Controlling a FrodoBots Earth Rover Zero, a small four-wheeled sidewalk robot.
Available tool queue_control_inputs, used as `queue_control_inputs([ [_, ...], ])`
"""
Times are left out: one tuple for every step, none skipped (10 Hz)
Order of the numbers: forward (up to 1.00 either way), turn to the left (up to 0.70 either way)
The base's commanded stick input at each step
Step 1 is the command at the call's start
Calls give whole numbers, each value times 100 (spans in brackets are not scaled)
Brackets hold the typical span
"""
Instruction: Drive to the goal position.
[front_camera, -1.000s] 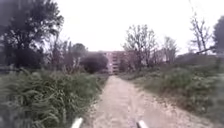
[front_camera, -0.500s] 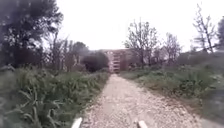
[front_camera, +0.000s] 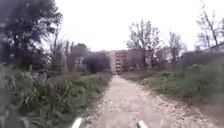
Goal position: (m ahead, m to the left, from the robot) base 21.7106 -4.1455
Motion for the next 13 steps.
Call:
queue_control_inputs([
  [70, 0],
  [70, 0],
  [70, 0],
  [70, -6],
  [70, -21],
  [70, -34],
  [70, -25],
  [70, -12],
  [70, 0],
  [70, 0],
  [70, 0],
  [70, 0],
  [70, 0],
])
